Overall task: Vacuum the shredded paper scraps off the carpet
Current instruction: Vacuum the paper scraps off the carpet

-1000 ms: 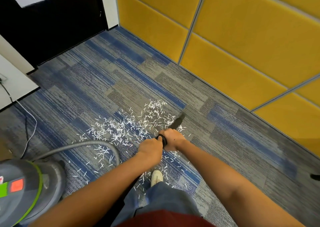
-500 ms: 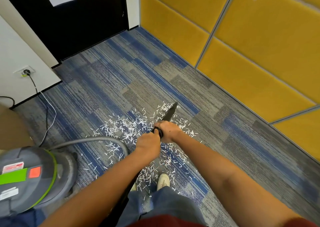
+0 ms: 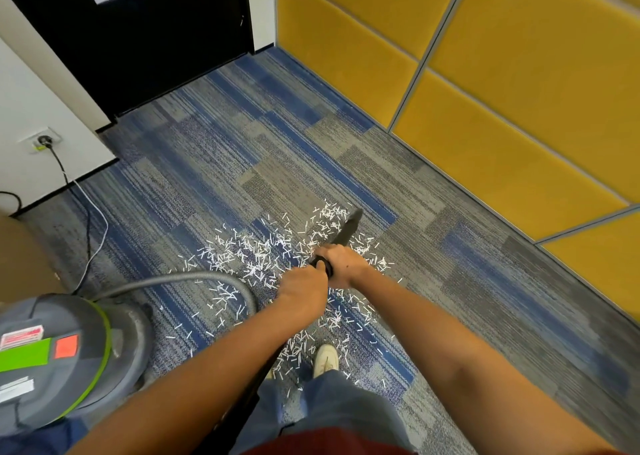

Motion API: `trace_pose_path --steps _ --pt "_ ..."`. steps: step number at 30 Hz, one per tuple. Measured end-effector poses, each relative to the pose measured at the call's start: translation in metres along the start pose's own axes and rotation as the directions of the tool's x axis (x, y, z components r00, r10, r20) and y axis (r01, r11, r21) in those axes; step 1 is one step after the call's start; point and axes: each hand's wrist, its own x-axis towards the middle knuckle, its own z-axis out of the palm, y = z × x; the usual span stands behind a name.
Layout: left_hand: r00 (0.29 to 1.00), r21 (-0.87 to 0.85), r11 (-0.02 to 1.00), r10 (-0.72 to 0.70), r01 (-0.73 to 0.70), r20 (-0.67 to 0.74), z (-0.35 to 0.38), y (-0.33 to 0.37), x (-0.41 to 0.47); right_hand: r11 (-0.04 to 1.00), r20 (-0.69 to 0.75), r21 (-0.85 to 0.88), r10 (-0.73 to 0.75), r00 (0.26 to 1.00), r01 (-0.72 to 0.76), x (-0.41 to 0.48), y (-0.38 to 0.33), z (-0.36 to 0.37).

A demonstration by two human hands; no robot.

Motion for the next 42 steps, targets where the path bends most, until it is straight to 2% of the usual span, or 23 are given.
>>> trace_pose_path --steps 7,21,29,42 --pt "1.000 0.017 1.000 0.025 -0.025 -0.008 0.002 -0.001 -0.004 1.000 0.000 0.014 0.026 1.000 -0.026 -0.003 -0.003 0.005" --pt "0.995 -0.061 0.994 -0.097 0.095 -0.024 0.011 -0.032 -0.015 0.994 0.001 0.014 -0.109 0.994 0.109 0.021 -0.039 0.008" --pt "0.989 -0.085 0.986 -0.146 0.145 -0.006 0.013 -0.045 -0.019 0.989 0.050 -0.005 -0.145 0.988 0.145 0.026 -0.053 0.003" --pt "0.985 -0.070 0.983 -0.171 0.172 0.009 0.016 -0.052 -0.021 0.992 0.039 0.002 -0.125 0.991 0.125 0.034 -0.065 0.009"
